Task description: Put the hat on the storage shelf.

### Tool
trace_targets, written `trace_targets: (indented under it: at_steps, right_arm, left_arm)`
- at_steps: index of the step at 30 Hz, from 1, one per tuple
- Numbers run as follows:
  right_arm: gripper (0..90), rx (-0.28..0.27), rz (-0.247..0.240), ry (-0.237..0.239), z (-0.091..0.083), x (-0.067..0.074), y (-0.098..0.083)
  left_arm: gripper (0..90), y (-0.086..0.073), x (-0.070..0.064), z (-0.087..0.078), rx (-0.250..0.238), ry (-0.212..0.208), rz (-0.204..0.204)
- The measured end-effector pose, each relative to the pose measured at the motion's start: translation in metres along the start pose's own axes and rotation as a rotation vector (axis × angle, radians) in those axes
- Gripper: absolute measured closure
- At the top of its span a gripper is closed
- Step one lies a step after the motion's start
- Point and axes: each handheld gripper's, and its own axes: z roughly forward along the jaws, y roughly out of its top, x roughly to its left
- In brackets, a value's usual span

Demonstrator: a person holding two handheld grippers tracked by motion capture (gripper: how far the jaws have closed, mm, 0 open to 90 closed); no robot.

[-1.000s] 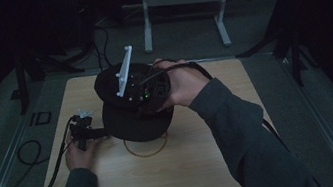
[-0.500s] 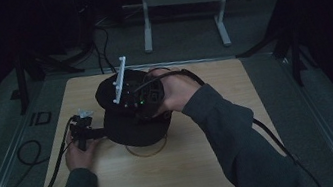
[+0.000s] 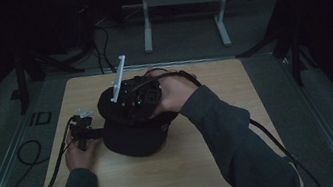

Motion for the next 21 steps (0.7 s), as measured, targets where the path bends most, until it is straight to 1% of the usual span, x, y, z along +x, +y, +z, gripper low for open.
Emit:
trace_targets:
  at_steps: [3,6,16,20,21]
  right_arm:
    - [70.0,-0.007,0.001,-0.010,-0.0036,0.0010,-0.0010]
    - [70.0,0.006,0.005,-0.022,-0.0038,0.0009,-0.0025]
    - [69.6,0.007,-0.001,-0.025,-0.0035,0.0020,-0.0036]
    - [69.5,0.016,0.012,-0.038,-0.0081,0.0031,-0.0067]
    - [69.4,0.017,0.008,-0.044,-0.0092,0.0033,-0.0073]
  left_arm:
    - [3.3,0.0000,-0.0002,0.0001,-0.002,0.000,-0.002]
    - [3.3,0.0000,-0.0002,0.0001,-0.002,0.000,-0.002]
    - [3.3,0.0000,-0.0001,0.0001,-0.002,0.000,-0.002]
    - [3.3,0.0000,-0.0001,0.0001,-0.002,0.000,-0.002]
    - [3.3,0.0000,-0.0001,0.0000,-0.001,0.000,-0.002]
